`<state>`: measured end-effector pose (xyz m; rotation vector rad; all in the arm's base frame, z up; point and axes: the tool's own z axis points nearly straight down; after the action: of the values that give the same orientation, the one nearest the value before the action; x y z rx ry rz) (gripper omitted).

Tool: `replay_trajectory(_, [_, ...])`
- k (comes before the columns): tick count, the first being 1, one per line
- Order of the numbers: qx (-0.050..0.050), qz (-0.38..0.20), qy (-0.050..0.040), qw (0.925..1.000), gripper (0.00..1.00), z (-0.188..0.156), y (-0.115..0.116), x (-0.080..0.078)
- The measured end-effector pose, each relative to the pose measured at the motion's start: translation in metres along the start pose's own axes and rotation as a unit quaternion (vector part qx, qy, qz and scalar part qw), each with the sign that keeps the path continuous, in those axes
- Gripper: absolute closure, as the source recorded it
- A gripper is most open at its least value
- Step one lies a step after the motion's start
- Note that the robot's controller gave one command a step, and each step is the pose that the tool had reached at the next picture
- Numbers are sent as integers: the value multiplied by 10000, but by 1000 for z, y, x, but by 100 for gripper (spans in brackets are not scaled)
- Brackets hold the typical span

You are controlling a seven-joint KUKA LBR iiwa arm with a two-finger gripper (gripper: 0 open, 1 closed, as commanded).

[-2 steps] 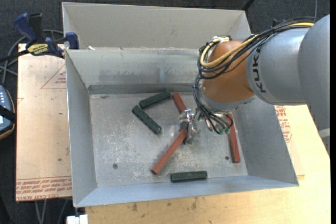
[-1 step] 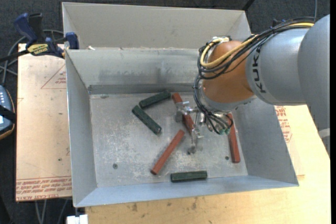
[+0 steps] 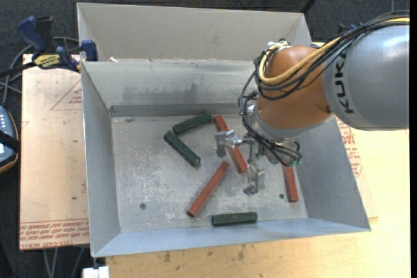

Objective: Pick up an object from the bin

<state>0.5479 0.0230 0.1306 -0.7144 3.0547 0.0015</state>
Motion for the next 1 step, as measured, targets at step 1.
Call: replay_trajectory(1, [-13, -785, 23, 9969, 0, 54, -4, -20])
